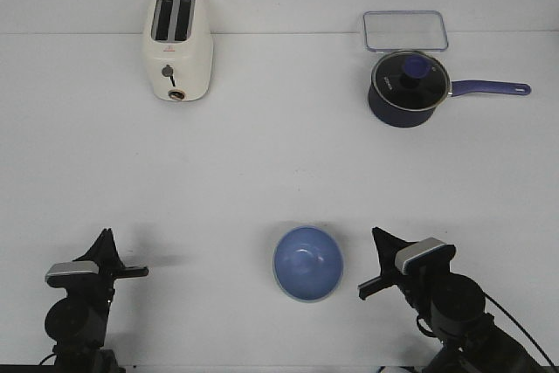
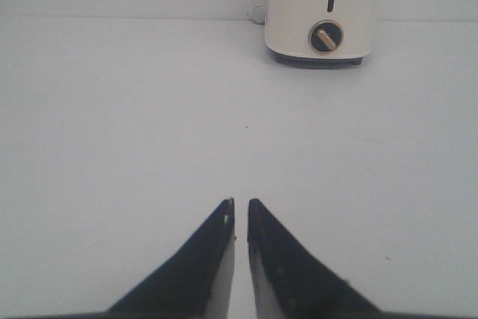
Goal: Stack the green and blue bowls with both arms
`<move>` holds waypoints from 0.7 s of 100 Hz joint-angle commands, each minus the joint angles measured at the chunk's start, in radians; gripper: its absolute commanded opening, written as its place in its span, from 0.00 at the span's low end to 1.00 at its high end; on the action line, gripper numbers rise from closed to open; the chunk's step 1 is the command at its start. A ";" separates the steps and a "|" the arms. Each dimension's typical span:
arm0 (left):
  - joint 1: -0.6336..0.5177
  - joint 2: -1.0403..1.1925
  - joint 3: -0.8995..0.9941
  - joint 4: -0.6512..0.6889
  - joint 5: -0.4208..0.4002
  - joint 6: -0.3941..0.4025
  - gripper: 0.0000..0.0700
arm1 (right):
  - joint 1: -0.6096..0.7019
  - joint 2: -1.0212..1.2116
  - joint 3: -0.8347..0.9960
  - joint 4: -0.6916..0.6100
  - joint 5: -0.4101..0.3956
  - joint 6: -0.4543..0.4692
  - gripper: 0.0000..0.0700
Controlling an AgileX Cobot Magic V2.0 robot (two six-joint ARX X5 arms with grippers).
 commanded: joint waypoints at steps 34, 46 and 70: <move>-0.001 -0.002 -0.020 0.014 0.003 0.016 0.02 | -0.571 -0.245 -0.277 0.206 -0.192 -0.210 0.02; -0.001 -0.002 -0.020 0.015 0.003 0.016 0.02 | -0.716 -0.356 -0.404 0.247 -0.248 -0.209 0.02; -0.001 -0.002 -0.020 0.018 0.003 0.016 0.02 | -0.747 -0.429 -0.526 0.278 -0.250 -0.217 0.02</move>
